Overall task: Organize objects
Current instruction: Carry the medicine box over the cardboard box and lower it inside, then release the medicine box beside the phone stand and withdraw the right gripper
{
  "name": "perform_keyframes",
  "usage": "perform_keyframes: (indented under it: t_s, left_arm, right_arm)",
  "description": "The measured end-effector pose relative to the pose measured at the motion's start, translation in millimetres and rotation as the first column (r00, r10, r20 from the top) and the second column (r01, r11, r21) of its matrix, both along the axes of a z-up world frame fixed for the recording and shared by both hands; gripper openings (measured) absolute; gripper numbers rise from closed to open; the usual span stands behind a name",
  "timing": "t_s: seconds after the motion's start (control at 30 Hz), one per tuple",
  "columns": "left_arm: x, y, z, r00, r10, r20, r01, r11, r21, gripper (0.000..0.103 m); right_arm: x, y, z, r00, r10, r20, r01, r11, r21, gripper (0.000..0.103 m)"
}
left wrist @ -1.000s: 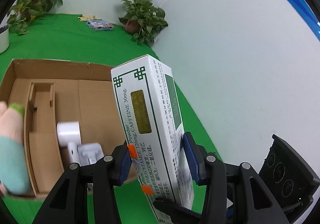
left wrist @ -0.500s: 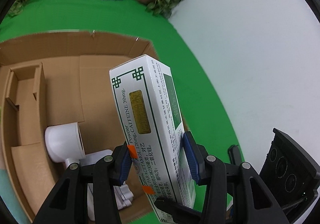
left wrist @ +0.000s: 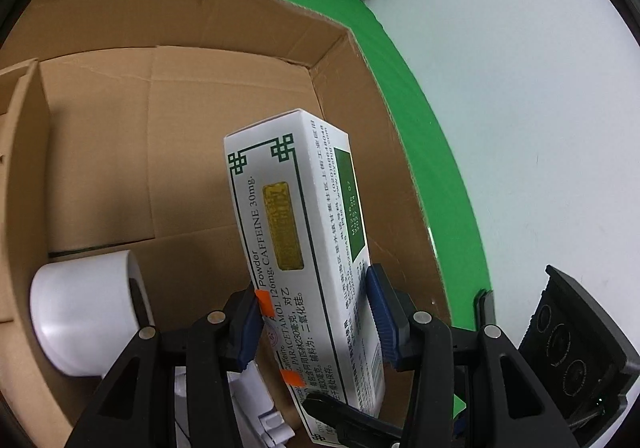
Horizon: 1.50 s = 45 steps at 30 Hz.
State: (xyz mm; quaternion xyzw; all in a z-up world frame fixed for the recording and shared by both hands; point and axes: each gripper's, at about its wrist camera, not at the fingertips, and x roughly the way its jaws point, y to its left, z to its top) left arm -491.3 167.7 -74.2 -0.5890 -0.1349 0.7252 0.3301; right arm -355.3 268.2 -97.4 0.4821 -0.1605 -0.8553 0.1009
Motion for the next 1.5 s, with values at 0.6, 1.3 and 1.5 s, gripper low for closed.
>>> perform_keyframes:
  t_s: [0.6,1.3,1.5]
  left_arm:
    - [-3,5,19,1.000,0.021,0.022,-0.019,0.994,-0.106,0.058]
    - [131,-159,113,0.828,0.202,-0.523,-0.346,0.918,-0.194,0.068]
    - [177,-187,95,0.764,0.227,-0.604,-0.435,0.873,-0.222,0.070]
  right_arm:
    - [4,-4,-3,0.999,-0.019,0.042,0.016,0.996,0.085,0.061]
    - [19,-15,8,0.999,-0.048,-0.003,0.048,0.981,0.188,0.080]
    - [9,-19,0,0.997,-0.064,0.031,0.057,0.980,0.191,0.071]
